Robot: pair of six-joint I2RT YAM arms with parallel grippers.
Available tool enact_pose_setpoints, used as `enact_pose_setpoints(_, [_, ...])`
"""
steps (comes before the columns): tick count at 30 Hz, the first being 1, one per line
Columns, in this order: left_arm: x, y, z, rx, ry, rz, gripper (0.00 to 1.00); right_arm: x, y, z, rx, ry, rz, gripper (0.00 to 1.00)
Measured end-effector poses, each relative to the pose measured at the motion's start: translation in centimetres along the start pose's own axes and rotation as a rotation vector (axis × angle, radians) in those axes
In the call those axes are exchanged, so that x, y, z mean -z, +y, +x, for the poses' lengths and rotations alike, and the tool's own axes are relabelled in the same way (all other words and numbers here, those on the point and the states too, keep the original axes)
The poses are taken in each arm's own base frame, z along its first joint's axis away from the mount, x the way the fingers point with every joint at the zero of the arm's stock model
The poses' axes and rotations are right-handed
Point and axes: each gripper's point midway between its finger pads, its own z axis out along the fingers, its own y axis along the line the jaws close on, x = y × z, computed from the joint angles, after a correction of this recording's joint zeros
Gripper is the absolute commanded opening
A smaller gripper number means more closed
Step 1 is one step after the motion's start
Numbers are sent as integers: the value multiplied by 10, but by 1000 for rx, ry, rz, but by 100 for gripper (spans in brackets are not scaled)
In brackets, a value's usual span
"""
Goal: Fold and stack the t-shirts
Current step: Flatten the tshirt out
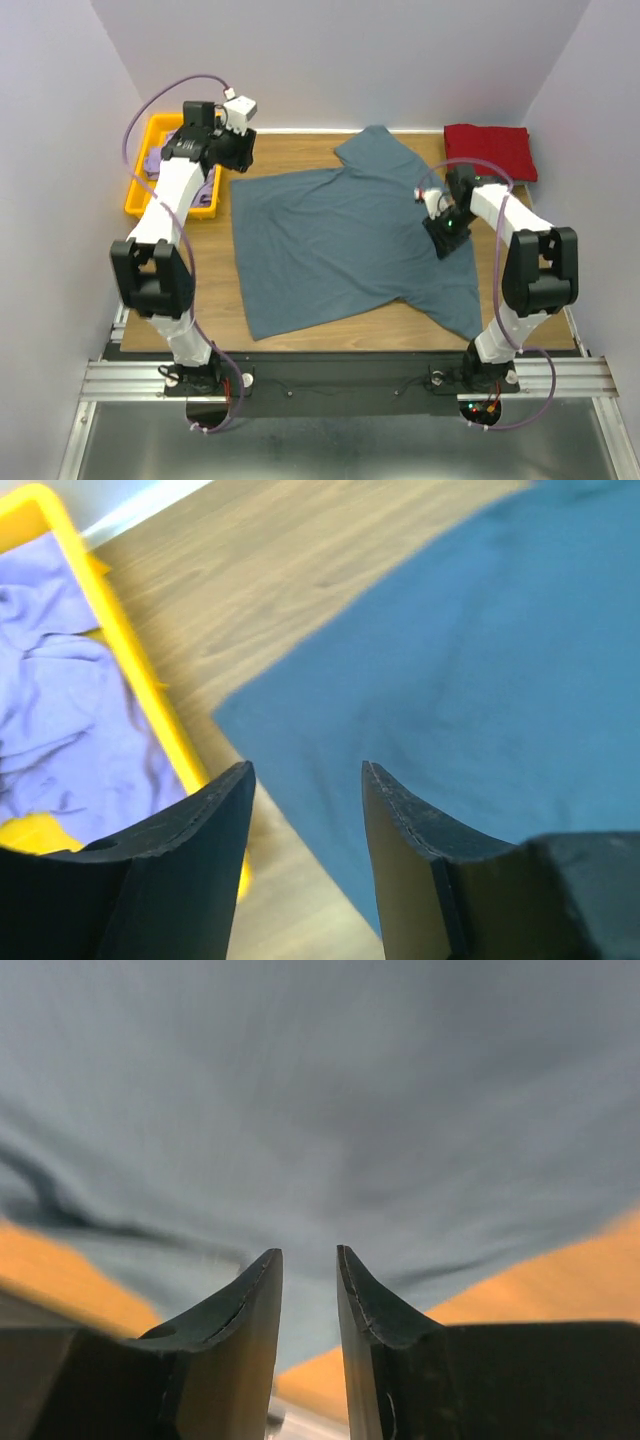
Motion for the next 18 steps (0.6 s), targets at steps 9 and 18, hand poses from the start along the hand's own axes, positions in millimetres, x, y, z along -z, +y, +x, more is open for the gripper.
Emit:
enact_pose_setpoints(9, [5,-104,118,-10,195,284,52,-31,39,85,23,262,-127,34])
enact_pose_setpoints(18, [7,-127,201,21,397,298,48,-41,131,125,354,482,-241,34])
